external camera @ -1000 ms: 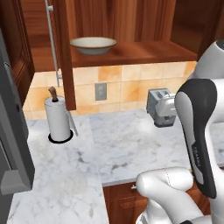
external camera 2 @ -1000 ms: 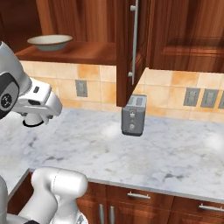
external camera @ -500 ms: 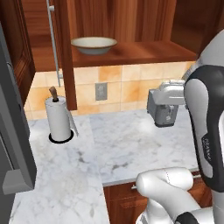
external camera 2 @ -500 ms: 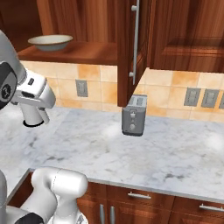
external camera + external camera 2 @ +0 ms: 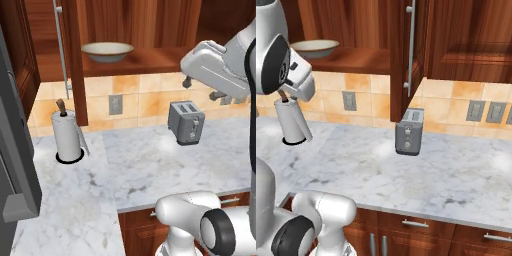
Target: Pick up the bowls from the cabinet and place each bowl in front of a stool on the dining counter.
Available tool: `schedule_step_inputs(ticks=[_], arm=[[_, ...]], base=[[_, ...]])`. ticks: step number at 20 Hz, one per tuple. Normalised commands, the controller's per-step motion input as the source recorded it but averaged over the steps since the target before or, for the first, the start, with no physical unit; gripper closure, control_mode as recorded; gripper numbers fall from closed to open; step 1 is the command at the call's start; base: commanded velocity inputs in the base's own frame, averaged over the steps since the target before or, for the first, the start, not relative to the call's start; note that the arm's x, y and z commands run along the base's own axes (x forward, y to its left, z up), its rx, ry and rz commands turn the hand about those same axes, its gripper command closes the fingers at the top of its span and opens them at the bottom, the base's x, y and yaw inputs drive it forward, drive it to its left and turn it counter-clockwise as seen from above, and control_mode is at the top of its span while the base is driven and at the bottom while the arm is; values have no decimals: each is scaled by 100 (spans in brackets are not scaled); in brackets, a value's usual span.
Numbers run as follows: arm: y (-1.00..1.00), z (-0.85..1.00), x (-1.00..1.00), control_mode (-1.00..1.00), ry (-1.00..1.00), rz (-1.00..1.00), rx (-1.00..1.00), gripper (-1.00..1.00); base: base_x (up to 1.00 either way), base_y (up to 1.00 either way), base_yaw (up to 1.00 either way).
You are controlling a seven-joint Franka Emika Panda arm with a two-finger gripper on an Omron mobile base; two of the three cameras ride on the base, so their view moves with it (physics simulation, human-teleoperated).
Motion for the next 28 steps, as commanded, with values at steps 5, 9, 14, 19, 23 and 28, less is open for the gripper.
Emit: schedule_step_inputs(ticks=[5, 9, 14, 19, 23, 28], arm=[[19, 27, 50, -100, 0, -12, 10, -100], [11, 28, 61, -100, 1, -13, 9, -100], [7, 15, 55, -100, 4, -7, 5, -100], [23, 0, 63, -100, 0, -3, 0, -100], [11, 0, 54, -100, 0, -5, 8, -100], [15, -9, 46, -100, 0, -7, 14, -100]], base=[[0, 0, 0], [0, 0, 0], [0, 0, 0], [0, 0, 0], [0, 0, 0], [0, 0, 0]])
